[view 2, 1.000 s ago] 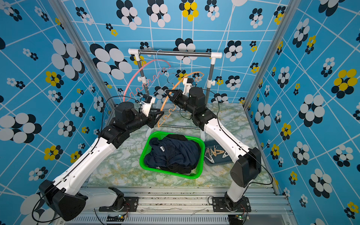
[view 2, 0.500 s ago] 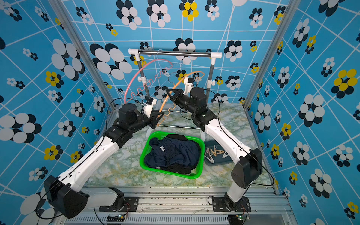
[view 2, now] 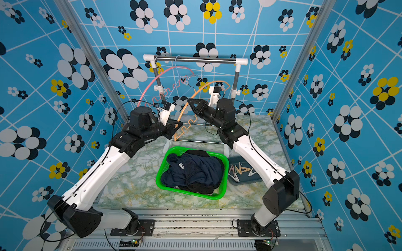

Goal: Remove the clothespins securing shorts to the hanger
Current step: Place the hanger on the clothesline.

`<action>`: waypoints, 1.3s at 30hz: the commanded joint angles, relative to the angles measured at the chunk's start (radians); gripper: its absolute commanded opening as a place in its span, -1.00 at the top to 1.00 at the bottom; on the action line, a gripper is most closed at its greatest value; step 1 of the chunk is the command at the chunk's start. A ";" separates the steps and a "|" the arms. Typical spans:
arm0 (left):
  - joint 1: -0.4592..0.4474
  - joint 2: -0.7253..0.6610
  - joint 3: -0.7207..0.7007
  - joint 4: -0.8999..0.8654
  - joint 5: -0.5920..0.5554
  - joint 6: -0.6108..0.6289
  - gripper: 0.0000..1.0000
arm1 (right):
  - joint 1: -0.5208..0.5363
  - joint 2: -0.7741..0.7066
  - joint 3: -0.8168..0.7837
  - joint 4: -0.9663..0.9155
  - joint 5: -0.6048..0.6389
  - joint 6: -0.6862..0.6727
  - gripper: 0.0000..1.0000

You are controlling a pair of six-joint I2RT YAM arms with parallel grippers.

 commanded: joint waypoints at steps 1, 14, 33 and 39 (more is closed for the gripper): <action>0.005 0.015 0.065 -0.037 -0.022 -0.054 1.00 | -0.004 -0.083 -0.058 -0.025 0.007 -0.090 0.12; -0.025 0.237 0.449 -0.249 -0.152 0.016 1.00 | -0.007 -0.474 -0.378 -0.213 0.228 -0.231 -0.24; -0.043 0.555 0.967 -0.426 -0.147 0.026 1.00 | -0.006 -0.755 -0.596 -0.318 0.357 -0.199 -0.24; -0.043 0.630 1.055 -0.466 -0.160 0.033 1.00 | -0.006 -0.756 -0.606 -0.313 0.356 -0.187 -0.20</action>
